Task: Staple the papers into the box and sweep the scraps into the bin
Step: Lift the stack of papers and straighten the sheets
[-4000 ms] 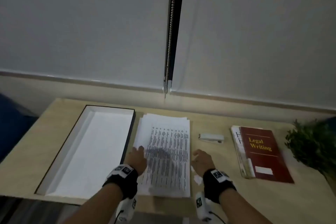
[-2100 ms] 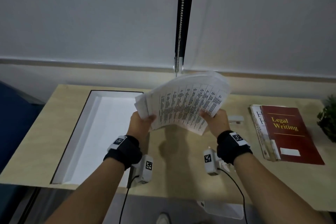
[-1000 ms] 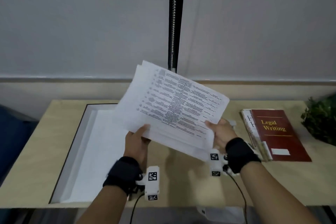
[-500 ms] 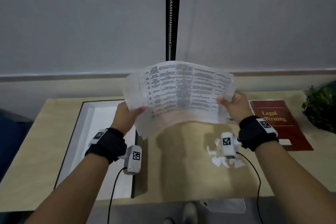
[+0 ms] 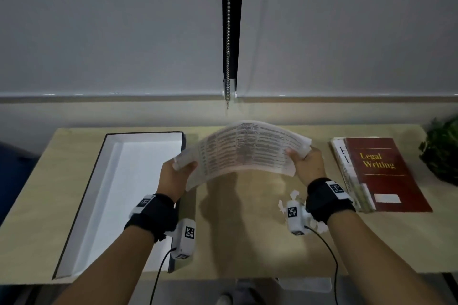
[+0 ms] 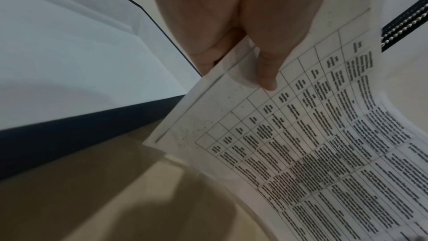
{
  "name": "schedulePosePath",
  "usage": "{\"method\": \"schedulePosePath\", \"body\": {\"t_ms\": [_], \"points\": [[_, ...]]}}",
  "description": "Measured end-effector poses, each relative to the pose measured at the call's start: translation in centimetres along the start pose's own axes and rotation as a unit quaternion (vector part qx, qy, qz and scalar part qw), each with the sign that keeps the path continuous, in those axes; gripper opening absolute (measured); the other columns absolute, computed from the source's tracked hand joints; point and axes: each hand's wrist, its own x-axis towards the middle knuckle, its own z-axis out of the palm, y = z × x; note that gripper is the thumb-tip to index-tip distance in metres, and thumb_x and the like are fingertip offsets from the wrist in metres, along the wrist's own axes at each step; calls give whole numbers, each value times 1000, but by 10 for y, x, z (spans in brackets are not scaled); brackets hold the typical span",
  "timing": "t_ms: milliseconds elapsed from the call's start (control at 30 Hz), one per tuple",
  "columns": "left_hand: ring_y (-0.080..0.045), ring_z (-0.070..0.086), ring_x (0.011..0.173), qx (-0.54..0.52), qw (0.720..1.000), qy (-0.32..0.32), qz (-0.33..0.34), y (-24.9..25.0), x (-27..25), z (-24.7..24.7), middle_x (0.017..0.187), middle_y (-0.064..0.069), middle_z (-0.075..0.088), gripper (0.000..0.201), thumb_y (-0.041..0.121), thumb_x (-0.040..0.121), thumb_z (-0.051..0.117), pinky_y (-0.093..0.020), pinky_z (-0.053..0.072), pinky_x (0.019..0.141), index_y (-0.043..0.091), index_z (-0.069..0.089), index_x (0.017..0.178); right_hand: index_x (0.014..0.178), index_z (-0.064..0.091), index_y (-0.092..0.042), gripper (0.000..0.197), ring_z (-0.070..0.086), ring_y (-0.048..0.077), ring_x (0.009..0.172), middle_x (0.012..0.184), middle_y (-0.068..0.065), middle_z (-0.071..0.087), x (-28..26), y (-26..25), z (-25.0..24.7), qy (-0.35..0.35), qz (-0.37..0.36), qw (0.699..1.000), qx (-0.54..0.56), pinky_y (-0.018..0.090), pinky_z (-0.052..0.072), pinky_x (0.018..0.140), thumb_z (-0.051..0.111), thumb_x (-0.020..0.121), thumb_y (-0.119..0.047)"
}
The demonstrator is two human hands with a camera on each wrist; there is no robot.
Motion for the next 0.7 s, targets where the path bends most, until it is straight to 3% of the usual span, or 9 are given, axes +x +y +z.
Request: {"method": "schedulePosePath", "body": {"t_ms": [67,167,200,267,367,433,500,566,700], "points": [[-21,61,77,-46,999,29,-2,4,2,-1,86,-10,67,15,9,81,69,-31,54,73,21,63,77,113,67,-3,27,68,28,93,98,10,71,2,-3,-2,3,-14,1000,8,42,56,85,65,88,-11],[-17,56,67,-18,999,32,10,4,1,0,74,-5,64,16,2,85,63,-16,49,56,14,61,73,104,69,-9,23,69,29,87,96,13,72,6,-1,-4,-1,-1,1000,20,44,60,74,73,81,-10],[-18,56,66,8,1000,23,6,4,0,2,72,-4,63,19,2,86,62,-15,48,54,13,59,71,99,70,-10,20,70,27,82,95,13,72,5,-1,-3,-10,1,1000,16,38,62,68,74,79,-8],[-24,59,71,26,999,20,-5,4,-1,3,76,-8,65,21,4,86,61,-24,49,61,17,60,70,85,66,-17,15,68,19,74,88,8,71,6,0,-2,-12,8,1000,15,23,60,55,75,79,-7],[-28,65,80,-28,998,45,-25,10,5,-1,88,-12,67,4,9,85,65,-25,49,62,13,65,85,87,67,-15,11,68,26,76,85,7,71,9,-12,-8,-1,0,999,41,23,59,50,71,82,-6],[-29,65,83,-25,998,54,5,26,9,-10,90,-13,68,9,12,86,65,-28,50,64,7,66,93,101,66,-10,21,66,24,84,91,7,69,16,-24,-18,27,-29,999,8,22,58,65,72,81,-9],[-28,66,82,20,996,48,68,52,13,-23,90,-13,70,11,15,88,63,-35,53,71,7,67,94,112,61,-15,39,61,20,98,105,2,66,21,-41,-29,91,-69,993,-27,29,52,89,76,76,-13],[-29,67,76,94,984,37,148,84,16,-35,86,-13,72,13,16,90,60,-38,55,70,6,68,93,121,55,-21,55,54,15,115,124,-4,61,19,-66,-34,104,-139,982,-70,34,43,103,80,72,-19],[-23,50,54,268,911,15,314,150,13,-38,54,2,54,21,15,89,56,-35,42,54,20,58,69,130,47,-36,74,46,10,127,136,-14,54,1,-118,-13,-67,-222,949,-212,36,35,108,82,65,-41]]}}
